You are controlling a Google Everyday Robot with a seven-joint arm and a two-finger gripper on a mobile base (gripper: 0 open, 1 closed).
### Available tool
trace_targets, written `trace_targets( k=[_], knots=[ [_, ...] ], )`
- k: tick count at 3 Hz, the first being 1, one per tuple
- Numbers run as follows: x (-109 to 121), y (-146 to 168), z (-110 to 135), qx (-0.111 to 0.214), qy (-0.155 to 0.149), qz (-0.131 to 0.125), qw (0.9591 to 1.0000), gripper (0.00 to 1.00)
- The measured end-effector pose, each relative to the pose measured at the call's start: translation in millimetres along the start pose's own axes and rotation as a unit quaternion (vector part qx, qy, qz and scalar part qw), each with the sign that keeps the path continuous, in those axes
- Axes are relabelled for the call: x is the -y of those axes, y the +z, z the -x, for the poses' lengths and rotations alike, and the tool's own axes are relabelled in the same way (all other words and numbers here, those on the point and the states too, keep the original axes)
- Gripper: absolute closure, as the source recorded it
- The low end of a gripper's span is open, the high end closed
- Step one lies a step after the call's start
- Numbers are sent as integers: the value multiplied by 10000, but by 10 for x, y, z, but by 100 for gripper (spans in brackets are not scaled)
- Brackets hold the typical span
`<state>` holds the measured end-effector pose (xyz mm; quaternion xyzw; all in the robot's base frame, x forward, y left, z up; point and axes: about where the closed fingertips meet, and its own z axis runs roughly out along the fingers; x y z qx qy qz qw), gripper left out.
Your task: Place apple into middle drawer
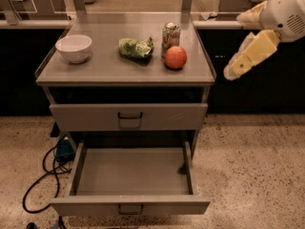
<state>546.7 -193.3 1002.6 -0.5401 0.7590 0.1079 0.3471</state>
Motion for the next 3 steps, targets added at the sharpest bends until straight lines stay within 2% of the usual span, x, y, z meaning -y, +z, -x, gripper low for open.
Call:
trace_targets(
  k=[1, 2, 3],
  knots=[
    [467, 219, 324, 477, 538, -365, 9967, 0],
    [894, 509, 458, 198, 1117, -725, 9909, 0],
    [1214, 816, 418, -235, 1818, -824, 9796, 0]
  ],
)
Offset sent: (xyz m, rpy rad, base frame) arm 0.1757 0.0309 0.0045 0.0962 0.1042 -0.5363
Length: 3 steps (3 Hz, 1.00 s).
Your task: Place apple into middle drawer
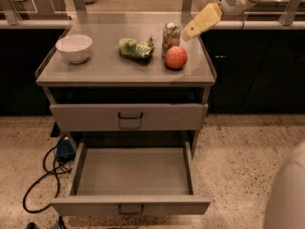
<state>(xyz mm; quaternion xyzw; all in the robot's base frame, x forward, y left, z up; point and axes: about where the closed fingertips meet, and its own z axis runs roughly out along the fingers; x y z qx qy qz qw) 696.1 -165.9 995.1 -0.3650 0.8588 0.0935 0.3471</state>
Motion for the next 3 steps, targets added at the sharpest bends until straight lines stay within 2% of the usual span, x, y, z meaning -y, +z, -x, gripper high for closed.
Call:
trace_targets(
  k=[1, 2, 3],
  knots=[
    [27, -1, 23, -1, 246, -28, 9997, 0],
    [28, -1, 22, -1, 247, -29, 9997, 0],
    [186, 1, -150, 141, 468, -192, 9986, 0]
  ],
)
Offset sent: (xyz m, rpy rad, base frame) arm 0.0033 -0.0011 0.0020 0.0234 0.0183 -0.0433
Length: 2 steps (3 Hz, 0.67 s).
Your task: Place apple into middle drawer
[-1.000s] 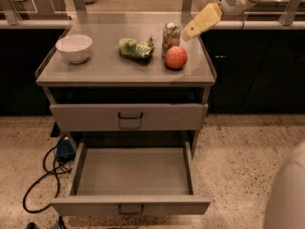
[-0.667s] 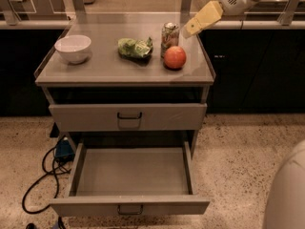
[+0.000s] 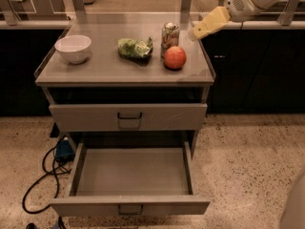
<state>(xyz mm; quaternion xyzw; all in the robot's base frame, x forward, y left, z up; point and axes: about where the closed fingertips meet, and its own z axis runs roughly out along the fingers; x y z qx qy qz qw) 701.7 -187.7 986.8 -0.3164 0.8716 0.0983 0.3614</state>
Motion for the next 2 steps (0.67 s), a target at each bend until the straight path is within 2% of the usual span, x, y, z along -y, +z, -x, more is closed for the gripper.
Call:
trace_targets(
  k=[1, 2],
  knots=[
    [130, 423, -209, 189, 379, 54, 9991, 0],
    [87, 1030, -270, 334, 586, 322, 9972, 0]
  ],
)
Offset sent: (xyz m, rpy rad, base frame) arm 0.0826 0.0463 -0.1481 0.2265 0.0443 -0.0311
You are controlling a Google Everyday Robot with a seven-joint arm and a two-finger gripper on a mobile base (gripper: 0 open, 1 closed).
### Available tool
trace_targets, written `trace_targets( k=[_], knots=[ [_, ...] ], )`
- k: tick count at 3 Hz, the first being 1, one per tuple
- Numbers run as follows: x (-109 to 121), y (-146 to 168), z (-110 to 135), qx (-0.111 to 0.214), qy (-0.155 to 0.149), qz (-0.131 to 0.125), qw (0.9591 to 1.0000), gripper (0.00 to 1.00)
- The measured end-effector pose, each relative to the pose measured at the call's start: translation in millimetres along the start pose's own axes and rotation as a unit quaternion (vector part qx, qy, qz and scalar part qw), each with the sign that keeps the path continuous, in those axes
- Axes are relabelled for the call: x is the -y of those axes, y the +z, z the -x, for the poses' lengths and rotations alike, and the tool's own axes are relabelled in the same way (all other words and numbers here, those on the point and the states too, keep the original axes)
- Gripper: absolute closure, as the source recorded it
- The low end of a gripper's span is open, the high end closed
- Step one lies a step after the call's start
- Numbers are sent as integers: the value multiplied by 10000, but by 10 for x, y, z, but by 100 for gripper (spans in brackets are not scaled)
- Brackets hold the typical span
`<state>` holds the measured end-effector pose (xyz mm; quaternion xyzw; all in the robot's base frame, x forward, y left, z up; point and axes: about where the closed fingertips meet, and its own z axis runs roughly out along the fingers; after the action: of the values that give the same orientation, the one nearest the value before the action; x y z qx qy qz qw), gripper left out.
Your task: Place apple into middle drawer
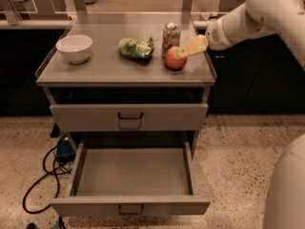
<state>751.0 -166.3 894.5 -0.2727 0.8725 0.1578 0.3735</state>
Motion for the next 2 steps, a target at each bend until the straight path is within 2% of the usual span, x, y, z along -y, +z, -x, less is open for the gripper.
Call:
trace_targets(
  k=[1, 2],
  knots=[
    [-256, 1070, -18, 40, 176, 590, 9981, 0],
    [-257, 1071, -19, 40, 176, 590, 9981, 0]
  ],
)
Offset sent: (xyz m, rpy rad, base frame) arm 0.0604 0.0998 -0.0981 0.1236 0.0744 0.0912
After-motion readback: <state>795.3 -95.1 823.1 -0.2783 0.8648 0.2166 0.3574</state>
